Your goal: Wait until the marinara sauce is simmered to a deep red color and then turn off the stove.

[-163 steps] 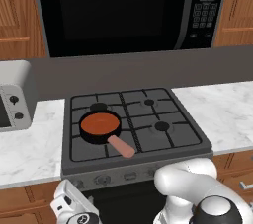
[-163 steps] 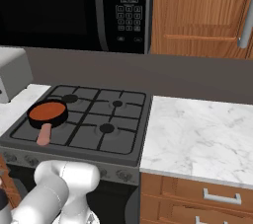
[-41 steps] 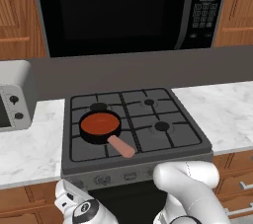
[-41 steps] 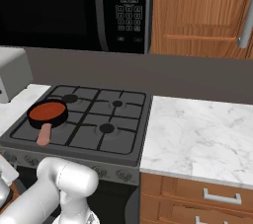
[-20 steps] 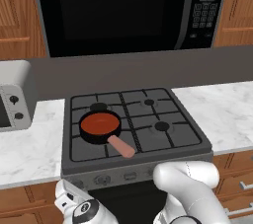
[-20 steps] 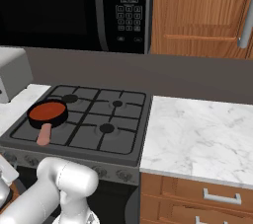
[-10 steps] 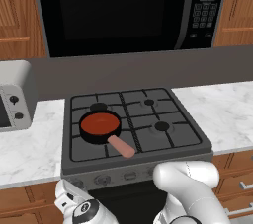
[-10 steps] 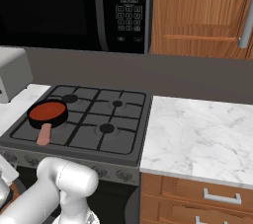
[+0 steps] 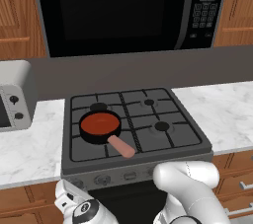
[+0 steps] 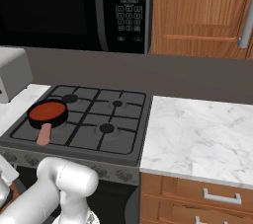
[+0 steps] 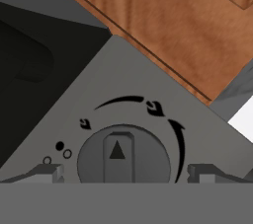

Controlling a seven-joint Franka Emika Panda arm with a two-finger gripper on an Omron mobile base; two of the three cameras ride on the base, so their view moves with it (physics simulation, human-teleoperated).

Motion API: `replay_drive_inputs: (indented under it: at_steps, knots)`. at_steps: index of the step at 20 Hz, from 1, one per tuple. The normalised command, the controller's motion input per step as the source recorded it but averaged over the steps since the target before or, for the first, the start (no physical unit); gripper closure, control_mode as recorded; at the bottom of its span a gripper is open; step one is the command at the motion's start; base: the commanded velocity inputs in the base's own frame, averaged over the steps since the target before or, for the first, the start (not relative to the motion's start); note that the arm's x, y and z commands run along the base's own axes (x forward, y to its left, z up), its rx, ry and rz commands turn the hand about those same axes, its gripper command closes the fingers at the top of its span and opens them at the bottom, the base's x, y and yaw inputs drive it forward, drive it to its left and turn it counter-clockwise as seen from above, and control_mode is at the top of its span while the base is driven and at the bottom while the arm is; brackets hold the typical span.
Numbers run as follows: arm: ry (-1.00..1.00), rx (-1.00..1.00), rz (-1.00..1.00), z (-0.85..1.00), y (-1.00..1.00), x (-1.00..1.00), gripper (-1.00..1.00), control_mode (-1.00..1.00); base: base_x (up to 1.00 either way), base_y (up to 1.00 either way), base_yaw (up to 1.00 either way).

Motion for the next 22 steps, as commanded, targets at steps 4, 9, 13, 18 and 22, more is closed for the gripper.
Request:
replay_drive_inputs:
  at_steps: [4,9,13,18,22]
  knots:
    - [0.0,0.0,0.0,0.0,0.0,0.0,-1.0,-1.0,0.0,0.0,0.0]
    - [0.0,0.0,0.0,0.0,0.0,0.0,-1.0,-1.0,0.0,0.0,0.0]
    - [0.0,0.0,0.0,0.0,0.0,0.0,-1.0,-1.0,0.0,0.0,0.0]
    - [0.0,0.0,0.0,0.0,0.0,0.0,-1.0,-1.0,0.0,0.0,0.0]
    - [0.0,0.0,0.0,0.0,0.0,0.0,-1.0,-1.0,0.0,0.0,0.0]
